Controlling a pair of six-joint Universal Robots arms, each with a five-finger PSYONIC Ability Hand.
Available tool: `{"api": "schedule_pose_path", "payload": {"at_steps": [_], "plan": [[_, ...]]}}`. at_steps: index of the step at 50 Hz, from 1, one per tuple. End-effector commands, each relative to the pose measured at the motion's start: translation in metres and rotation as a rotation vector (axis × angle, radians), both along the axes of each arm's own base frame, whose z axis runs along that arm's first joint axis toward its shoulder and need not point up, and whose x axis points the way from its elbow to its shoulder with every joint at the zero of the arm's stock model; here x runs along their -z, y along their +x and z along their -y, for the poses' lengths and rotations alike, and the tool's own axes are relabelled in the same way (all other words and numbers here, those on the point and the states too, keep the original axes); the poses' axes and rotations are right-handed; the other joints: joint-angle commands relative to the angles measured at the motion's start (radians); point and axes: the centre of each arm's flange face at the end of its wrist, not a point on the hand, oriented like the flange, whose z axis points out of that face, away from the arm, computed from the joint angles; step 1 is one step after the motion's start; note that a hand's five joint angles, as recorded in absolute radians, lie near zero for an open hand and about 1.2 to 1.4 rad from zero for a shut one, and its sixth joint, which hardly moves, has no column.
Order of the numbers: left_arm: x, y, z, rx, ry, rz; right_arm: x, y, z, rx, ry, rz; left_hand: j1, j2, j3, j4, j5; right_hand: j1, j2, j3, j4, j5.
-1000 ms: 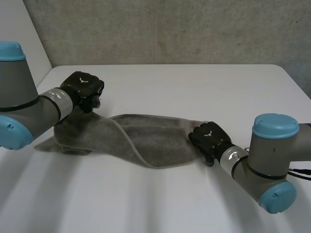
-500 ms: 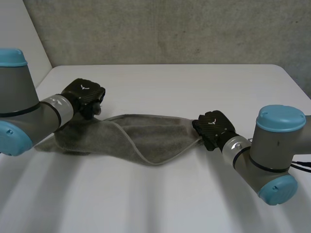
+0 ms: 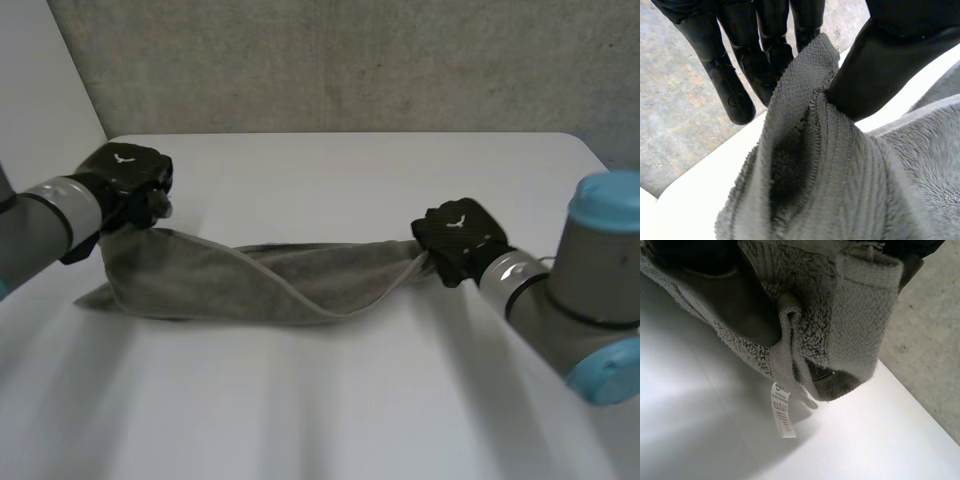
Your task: Fold the towel.
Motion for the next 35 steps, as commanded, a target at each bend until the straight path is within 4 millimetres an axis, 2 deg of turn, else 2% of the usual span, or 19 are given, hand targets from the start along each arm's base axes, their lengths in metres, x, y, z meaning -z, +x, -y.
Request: {"api": "schedule_pose_path", "payload": {"at_steps": [1, 2, 3, 5, 12, 18, 23, 25, 26, 27, 31, 32, 33, 35], "plan": [[-0.031, 0.017, -0.009, -0.041, 0.000, -0.161, -0.051, -0.019, -0.001, 0.004, 0.093, -0.035, 0.055, 0.013, 0.013, 0.007, 0.030, 0.101, 0.118, 0.104, 0.065, 0.082], [-0.037, 0.021, -0.010, -0.059, 0.005, -0.209, -0.066, -0.020, -0.004, -0.005, 0.091, -0.031, 0.055, 0.013, 0.013, 0.007, 0.030, 0.101, 0.118, 0.104, 0.065, 0.082], [-0.038, 0.022, -0.010, -0.059, 0.005, -0.210, -0.066, -0.020, -0.004, -0.005, 0.091, -0.031, 0.055, 0.013, 0.013, 0.007, 0.030, 0.101, 0.118, 0.104, 0.065, 0.082], [-0.051, 0.030, -0.013, -0.085, 0.010, -0.298, -0.089, -0.029, -0.004, 0.003, 0.078, -0.034, 0.055, 0.013, 0.013, 0.007, 0.030, 0.101, 0.118, 0.104, 0.065, 0.082], [-0.063, 0.040, -0.016, -0.108, 0.024, -0.405, -0.108, -0.053, -0.001, 0.026, 0.072, -0.117, 0.055, 0.013, 0.013, 0.007, 0.030, 0.101, 0.118, 0.104, 0.065, 0.082], [-0.059, 0.048, -0.013, -0.135, 0.042, -0.417, -0.103, -0.067, -0.012, -0.034, 0.123, -0.322, 0.055, 0.013, 0.013, 0.007, 0.030, 0.101, 0.118, 0.104, 0.065, 0.082], [-0.050, 0.056, -0.008, -0.167, 0.063, -0.419, -0.099, -0.074, -0.005, -0.030, 0.131, -0.367, 0.055, 0.013, 0.013, 0.007, 0.030, 0.101, 0.118, 0.104, 0.065, 0.082], [-0.042, 0.058, -0.004, -0.178, 0.087, -0.420, -0.092, -0.074, -0.001, -0.034, 0.152, -0.375, 0.055, 0.013, 0.013, 0.007, 0.030, 0.101, 0.118, 0.104, 0.065, 0.082], [-0.032, 0.060, 0.001, -0.188, 0.118, -0.419, -0.083, -0.073, 0.003, -0.042, 0.178, -0.382, 0.055, 0.013, 0.013, 0.007, 0.030, 0.101, 0.118, 0.104, 0.065, 0.082], [-0.021, 0.059, 0.005, -0.193, 0.148, -0.418, -0.083, -0.073, 0.003, -0.042, 0.178, -0.382, 0.055, 0.013, 0.013, 0.007, 0.030, 0.101, 0.118, 0.104, 0.065, 0.082], [-0.005, 0.053, 0.011, -0.185, 0.195, -0.412, -0.069, -0.071, 0.022, -0.029, 0.201, -0.398, 0.055, 0.013, 0.013, 0.007, 0.030, 0.101, 0.118, 0.104, 0.065, 0.082], [0.003, 0.050, 0.014, -0.176, 0.214, -0.407, -0.069, -0.070, 0.030, -0.015, 0.191, -0.392, 0.055, 0.013, 0.013, 0.007, 0.030, 0.101, 0.118, 0.104, 0.065, 0.082], [0.003, 0.050, 0.014, -0.176, 0.214, -0.407, -0.069, -0.070, 0.030, -0.015, 0.191, -0.392, 0.055, 0.013, 0.013, 0.007, 0.030, 0.101, 0.118, 0.104, 0.065, 0.082], [0.002, 0.033, 0.022, -0.127, 0.202, -0.406, -0.076, -0.059, 0.048, 0.011, 0.130, -0.347, 0.055, 0.013, 0.013, 0.007, 0.030, 0.101, 0.118, 0.104, 0.065, 0.082]]}}
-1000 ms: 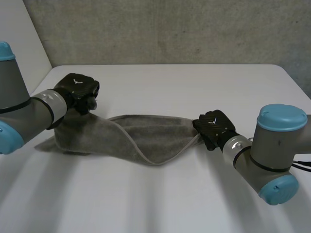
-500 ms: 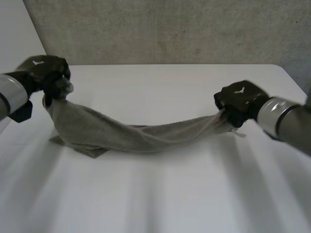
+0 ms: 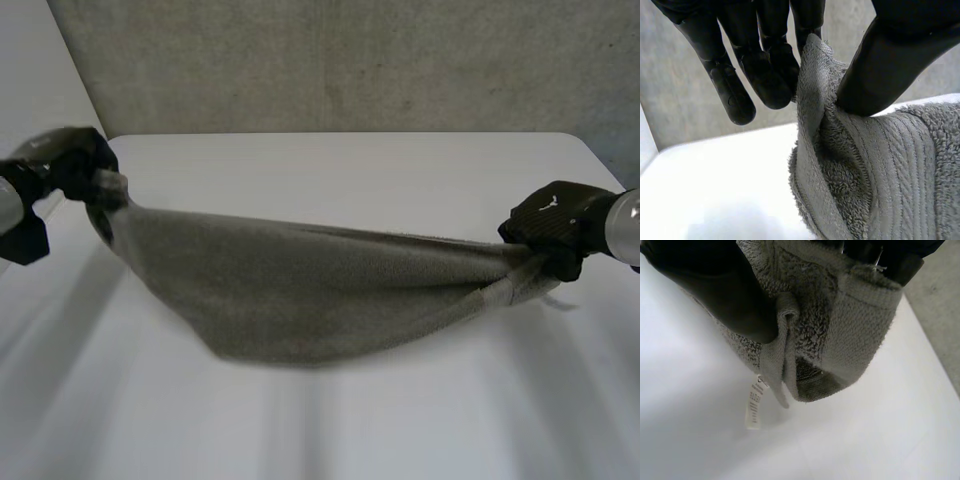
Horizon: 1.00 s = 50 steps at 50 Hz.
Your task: Fold the towel.
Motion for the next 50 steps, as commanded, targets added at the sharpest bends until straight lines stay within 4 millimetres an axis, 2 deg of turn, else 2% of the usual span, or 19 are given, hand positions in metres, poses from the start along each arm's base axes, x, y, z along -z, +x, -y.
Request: {"api": "schedule_pose_path", "payload": {"at_steps": [1, 6, 8, 9, 11, 14, 16, 19, 23, 28, 30, 32, 33, 35, 36, 38, 41, 43, 50], "plan": [[0.022, -0.023, 0.016, 0.068, 0.036, 0.001, 0.003, 0.015, 0.037, 0.041, -0.062, 0.046, 0.055, 0.010, 0.012, 0.007, 0.031, 0.096, 0.118, 0.095, 0.065, 0.077], [-0.014, -0.041, 0.036, 0.102, -0.117, -0.001, -0.039, 0.040, 0.069, 0.076, -0.274, 0.250, 0.055, 0.010, 0.012, 0.007, 0.031, 0.096, 0.118, 0.095, 0.065, 0.077], [-0.059, -0.043, 0.050, 0.082, -0.279, -0.023, -0.082, 0.047, 0.084, 0.101, -0.439, 0.419, 0.055, 0.010, 0.012, 0.007, 0.031, 0.096, 0.118, 0.095, 0.065, 0.077], [-0.059, -0.043, 0.050, 0.082, -0.280, -0.023, -0.082, 0.047, 0.084, 0.101, -0.440, 0.420, 0.055, 0.010, 0.012, 0.007, 0.031, 0.096, 0.118, 0.095, 0.065, 0.077], [-0.114, -0.042, 0.056, 0.027, -0.456, -0.091, -0.124, 0.051, 0.089, 0.114, -0.581, 0.606, 0.055, 0.010, 0.012, 0.007, 0.031, 0.096, 0.118, 0.095, 0.065, 0.077], [-0.142, -0.039, 0.056, -0.011, -0.552, -0.137, -0.140, 0.051, 0.090, 0.118, -0.632, 0.695, 0.055, 0.010, 0.012, 0.007, 0.031, 0.096, 0.118, 0.095, 0.065, 0.077], [-0.185, -0.031, 0.054, -0.074, -0.716, -0.239, -0.164, 0.050, 0.087, 0.107, -0.695, 0.811, 0.055, 0.010, 0.012, 0.007, 0.031, 0.096, 0.118, 0.095, 0.065, 0.077], [-0.211, -0.020, 0.050, -0.107, -0.826, -0.327, -0.163, 0.047, 0.084, 0.110, -0.678, 0.791, 0.055, 0.010, 0.012, 0.007, 0.031, 0.096, 0.118, 0.095, 0.065, 0.077], [-0.216, -0.018, 0.050, -0.097, -0.852, -0.386, -0.151, 0.051, 0.081, 0.109, -0.626, 0.728, 0.055, 0.010, 0.012, 0.007, 0.031, 0.096, 0.118, 0.095, 0.065, 0.077], [-0.175, -0.012, 0.063, -0.119, -0.725, -0.382, -0.120, 0.060, 0.077, 0.088, -0.549, 0.591, 0.055, 0.010, 0.012, 0.007, 0.031, 0.096, 0.118, 0.095, 0.065, 0.077], [-0.152, -0.012, 0.067, -0.122, -0.653, -0.367, -0.093, 0.059, 0.081, 0.084, -0.501, 0.503, 0.055, 0.010, 0.012, 0.007, 0.031, 0.096, 0.118, 0.095, 0.065, 0.077], [-0.098, -0.015, 0.069, -0.097, -0.491, -0.337, -0.078, 0.059, 0.082, 0.069, -0.472, 0.467, 0.055, 0.010, 0.012, 0.007, 0.031, 0.096, 0.118, 0.095, 0.065, 0.077], [-0.098, -0.015, 0.069, -0.097, -0.491, -0.337, -0.078, 0.059, 0.082, 0.069, -0.472, 0.466, 0.055, 0.010, 0.012, 0.007, 0.031, 0.096, 0.118, 0.095, 0.065, 0.077], [-0.044, -0.016, 0.063, -0.058, -0.329, -0.309, -0.040, 0.059, 0.083, 0.031, -0.393, 0.401, 0.055, 0.010, 0.012, 0.007, 0.031, 0.096, 0.118, 0.095, 0.065, 0.077], [-0.043, -0.016, 0.063, -0.058, -0.328, -0.309, -0.040, 0.059, 0.083, 0.031, -0.392, 0.401, 0.055, 0.010, 0.012, 0.007, 0.031, 0.096, 0.118, 0.095, 0.065, 0.077], [0.007, -0.011, 0.055, -0.033, -0.199, -0.276, 0.009, 0.055, 0.083, -0.001, -0.294, 0.325, 0.055, 0.010, 0.012, 0.007, 0.031, 0.096, 0.118, 0.095, 0.065, 0.077], [0.029, -0.011, 0.048, -0.014, -0.144, -0.257, 0.033, 0.053, 0.081, -0.020, -0.255, 0.279, 0.055, 0.010, 0.012, 0.007, 0.031, 0.096, 0.118, 0.095, 0.065, 0.077], [0.065, -0.011, 0.032, 0.015, -0.072, -0.196, 0.072, 0.050, 0.070, -0.064, -0.193, 0.174, 0.055, 0.010, 0.012, 0.007, 0.031, 0.096, 0.118, 0.095, 0.065, 0.077], [0.101, -0.015, -0.001, 0.081, -0.001, -0.043, 0.101, 0.035, 0.056, -0.076, -0.121, 0.083, 0.055, 0.010, 0.012, 0.007, 0.031, 0.096, 0.118, 0.095, 0.065, 0.077]]}}
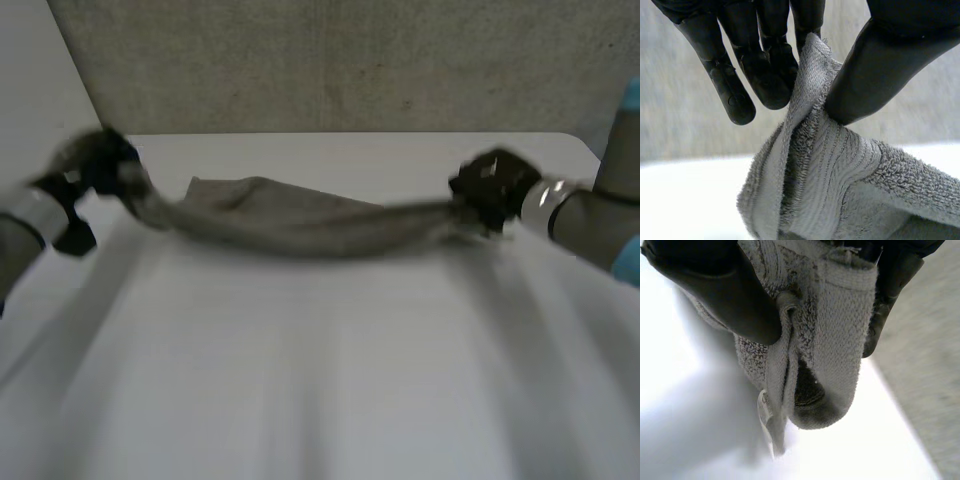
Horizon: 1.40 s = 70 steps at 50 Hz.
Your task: Fold the towel.
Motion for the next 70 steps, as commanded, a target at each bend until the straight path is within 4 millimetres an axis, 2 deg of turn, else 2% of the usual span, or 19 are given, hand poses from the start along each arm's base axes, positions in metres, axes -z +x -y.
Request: {"api": "schedule_pose_path", "payload": {"at_steps": [1, 8, 10, 12, 20, 44, 48, 50, 51, 52, 56, 58, 59, 61, 64, 66, 67, 69, 70], "plan": [[0.044, -0.005, -0.040, 0.082, 0.080, 0.184, 0.036, -0.016, -0.018, -0.012, 0.086, -0.104, 0.055, 0.009, 0.012, 0.006, 0.031, 0.091, 0.104, 0.064, 0.065, 0.077], [0.027, -0.006, -0.059, 0.096, 0.052, 0.235, 0.019, -0.023, -0.024, 0.045, 0.113, -0.027, 0.055, 0.009, 0.012, 0.006, 0.031, 0.091, 0.104, 0.064, 0.065, 0.077], [0.021, -0.007, -0.062, 0.095, 0.037, 0.236, 0.019, -0.024, -0.024, 0.058, 0.124, -0.016, 0.055, 0.009, 0.012, 0.006, 0.031, -0.011, 0.002, -0.038, -0.037, -0.024], [0.013, -0.006, -0.063, 0.091, 0.011, 0.238, 0.019, -0.025, -0.027, 0.073, 0.147, -0.003, 0.055, 0.009, 0.012, 0.006, 0.031, -0.341, -0.328, -0.368, -0.367, -0.354], [0.002, -0.005, -0.064, 0.081, -0.023, 0.240, 0.019, -0.026, -0.035, 0.110, 0.210, 0.057, 0.055, 0.009, 0.012, 0.006, 0.031, -0.481, -0.468, -0.507, -0.507, -0.494], [0.004, -0.004, -0.066, 0.082, -0.013, 0.240, 0.047, -0.017, -0.023, 0.209, 0.200, 0.127, 0.055, 0.009, 0.012, 0.006, 0.031, -0.443, -0.430, -0.469, -0.468, -0.456], [0.004, -0.003, -0.065, 0.080, -0.016, 0.240, 0.048, -0.018, -0.023, 0.216, 0.194, 0.119, 0.055, 0.009, 0.012, 0.006, 0.031, -0.390, -0.377, -0.416, -0.416, -0.403], [0.003, -0.003, -0.064, 0.078, -0.020, 0.240, 0.047, -0.018, -0.020, 0.221, 0.174, 0.121, 0.055, 0.009, 0.012, 0.006, 0.031, -0.087, -0.074, -0.113, -0.112, -0.100], [0.003, -0.003, -0.064, 0.078, -0.020, 0.240, 0.047, -0.018, -0.020, 0.221, 0.174, 0.121, 0.055, 0.009, 0.012, 0.006, 0.031, -0.085, -0.072, -0.111, -0.110, -0.098], [0.001, -0.003, -0.063, 0.076, -0.026, 0.241, 0.042, -0.019, -0.018, 0.228, 0.151, 0.128, 0.055, 0.009, 0.012, 0.006, 0.031, 0.089, 0.102, 0.062, 0.063, 0.076], [-0.004, -0.002, -0.060, 0.070, -0.040, 0.237, 0.025, -0.020, -0.015, 0.241, 0.100, 0.159, 0.055, 0.009, 0.012, 0.006, 0.031, 0.091, 0.104, 0.064, 0.065, 0.077], [-0.021, 0.000, -0.054, 0.053, -0.083, 0.226, -0.011, -0.020, -0.020, 0.233, 0.017, 0.196, 0.055, 0.009, 0.012, 0.006, 0.031, 0.091, 0.104, 0.064, 0.065, 0.077], [-0.021, 0.000, -0.054, 0.053, -0.083, 0.226, -0.011, -0.020, -0.020, 0.233, 0.016, 0.197, 0.055, 0.009, 0.012, 0.006, 0.031, 0.091, 0.104, 0.064, 0.065, 0.077], [-0.045, 0.001, -0.054, 0.039, -0.116, 0.174, -0.055, -0.021, -0.028, 0.224, -0.070, 0.276, 0.055, 0.009, 0.012, 0.006, 0.031, 0.091, 0.104, 0.064, 0.065, 0.077], [-0.060, 0.005, -0.052, 0.019, -0.134, 0.133, -0.081, -0.024, -0.032, 0.227, -0.119, 0.331, 0.055, 0.009, 0.012, 0.006, 0.031, 0.091, 0.104, 0.064, 0.065, 0.077], [-0.087, 0.017, -0.047, -0.023, -0.166, 0.035, -0.133, -0.027, -0.048, 0.195, -0.211, 0.442, 0.055, 0.009, 0.012, 0.006, 0.031, 0.091, 0.104, 0.064, 0.065, 0.077], [-0.087, 0.017, -0.047, -0.023, -0.167, 0.035, -0.134, -0.027, -0.049, 0.195, -0.212, 0.443, 0.055, 0.009, 0.012, 0.006, 0.031, 0.091, 0.104, 0.064, 0.065, 0.077], [-0.112, 0.032, -0.044, -0.066, -0.201, -0.062, -0.171, -0.028, -0.066, 0.145, -0.264, 0.506, 0.055, 0.009, 0.012, 0.006, 0.031, 0.091, 0.104, 0.064, 0.065, 0.077], [-0.112, 0.032, -0.044, -0.066, -0.201, -0.062, -0.171, -0.028, -0.066, 0.144, -0.264, 0.506, 0.055, 0.009, 0.012, 0.006, 0.031, 0.091, 0.104, 0.064, 0.065, 0.077]]}}
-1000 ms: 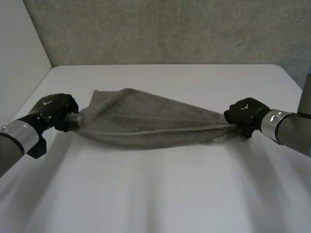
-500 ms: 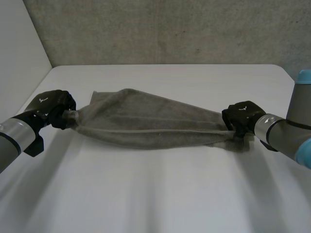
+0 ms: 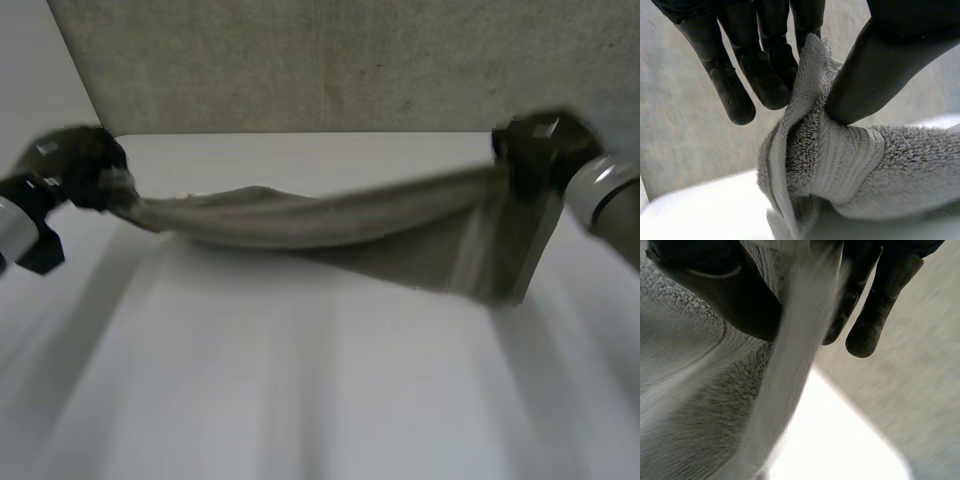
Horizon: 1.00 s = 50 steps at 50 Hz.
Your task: Fold the towel.
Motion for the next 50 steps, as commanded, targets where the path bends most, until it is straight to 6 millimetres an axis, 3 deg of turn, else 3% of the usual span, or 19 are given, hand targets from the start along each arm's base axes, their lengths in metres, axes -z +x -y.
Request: {"api": "schedule_pose_path", "payload": {"at_steps": [1, 7, 10, 13, 16, 18, 21, 26, 29, 31, 36, 41, 43, 44, 45, 46, 48, 49, 50], "plan": [[-0.069, 0.035, 0.007, -0.084, -0.101, -0.248, -0.105, -0.007, -0.042, -0.075, -0.184, 0.164, 0.055, 0.009, 0.012, 0.004, 0.031, 0.069, 0.085, 0.062, 0.060, 0.057], [-0.099, 0.060, 0.006, -0.131, -0.156, -0.353, -0.130, -0.029, -0.053, -0.059, -0.124, 0.145, 0.055, 0.009, 0.012, 0.004, 0.031, 0.069, 0.085, 0.062, 0.060, 0.057], [-0.104, 0.060, 0.002, -0.119, -0.167, -0.357, -0.137, -0.033, -0.057, -0.070, -0.099, 0.132, 0.055, 0.009, 0.012, 0.004, 0.031, 0.069, 0.085, 0.062, 0.060, 0.057], [-0.103, 0.058, 0.001, -0.104, -0.163, -0.356, -0.136, -0.033, -0.057, -0.084, -0.078, 0.113, 0.055, 0.009, 0.012, 0.004, 0.031, 0.069, 0.085, 0.062, 0.060, 0.057], [-0.097, 0.054, 0.002, -0.082, -0.127, -0.358, -0.120, -0.034, -0.049, -0.095, 0.008, 0.047, 0.055, 0.009, 0.012, 0.004, 0.031, 0.069, 0.085, 0.062, 0.060, 0.057], [-0.081, 0.053, 0.006, -0.079, -0.074, -0.362, -0.087, -0.030, -0.038, -0.123, 0.137, -0.065, 0.055, 0.009, 0.012, 0.004, 0.031, 0.069, 0.085, 0.062, 0.060, 0.057], [-0.066, 0.051, 0.012, -0.080, -0.021, -0.369, -0.074, -0.029, -0.034, -0.141, 0.184, -0.128, 0.055, 0.009, 0.012, 0.004, 0.031, 0.069, 0.085, 0.062, 0.060, 0.057], [-0.007, 0.023, 0.029, -0.036, 0.188, -0.290, -0.032, -0.013, -0.023, -0.180, 0.287, -0.290, 0.055, 0.009, 0.012, 0.004, 0.031, 0.069, 0.085, 0.062, 0.060, 0.057], [0.006, 0.019, 0.032, -0.036, 0.233, -0.238, -0.024, -0.006, -0.019, -0.176, 0.299, -0.311, 0.055, 0.009, 0.012, 0.004, 0.031, 0.069, 0.085, 0.062, 0.060, 0.057], [0.026, 0.019, 0.043, -0.070, 0.284, -0.133, -0.011, 0.006, -0.011, -0.173, 0.306, -0.344, 0.055, 0.009, 0.012, 0.004, 0.031, 0.069, 0.085, 0.062, 0.060, 0.057], [0.036, 0.002, 0.067, -0.083, 0.260, -0.034, -0.005, 0.022, 0.012, -0.162, 0.237, -0.335, 0.055, 0.009, 0.012, 0.004, 0.031, 0.069, 0.085, 0.062, 0.060, 0.057], [0.006, -0.012, 0.094, -0.060, 0.108, -0.023, -0.025, 0.040, 0.042, -0.123, 0.014, -0.257, 0.055, 0.009, 0.012, 0.004, 0.031, 0.069, 0.085, 0.062, 0.060, 0.057], [-0.034, -0.020, 0.108, -0.041, -0.057, -0.029, -0.063, 0.046, 0.058, -0.049, -0.199, -0.146, 0.055, 0.009, 0.012, 0.004, 0.031, 0.069, 0.085, 0.062, 0.060, 0.057], [-0.034, -0.020, 0.108, -0.041, -0.058, -0.029, -0.063, 0.046, 0.059, -0.048, -0.200, -0.146, 0.055, 0.009, 0.012, 0.004, 0.031, 0.069, 0.085, 0.062, 0.060, 0.057], [-0.059, -0.025, 0.113, -0.031, -0.165, -0.048, -0.085, 0.046, 0.063, -0.015, -0.306, -0.073, 0.055, 0.009, 0.012, 0.004, 0.031, 0.069, 0.085, 0.062, 0.060, 0.057], [-0.059, -0.025, 0.113, -0.031, -0.166, -0.048, -0.086, 0.046, 0.063, -0.015, -0.307, -0.072, 0.055, 0.009, 0.012, 0.004, 0.031, 0.069, 0.085, 0.062, 0.060, 0.057], [-0.106, -0.038, 0.112, -0.018, -0.394, -0.090, -0.131, 0.038, 0.068, 0.041, -0.488, 0.093, 0.055, 0.009, 0.012, 0.004, 0.031, 0.069, 0.085, 0.062, 0.060, 0.057], [-0.107, -0.039, 0.112, -0.018, -0.395, -0.090, -0.131, 0.038, 0.068, 0.042, -0.489, 0.094, 0.055, 0.009, 0.012, 0.004, 0.031, 0.069, 0.085, 0.062, 0.060, 0.057], [-0.124, -0.041, 0.109, -0.019, -0.479, -0.126, -0.148, 0.036, 0.066, 0.042, -0.543, 0.167, 0.055, 0.009, 0.012, 0.004, 0.031, 0.069, 0.085, 0.062, 0.060, 0.057]]}}
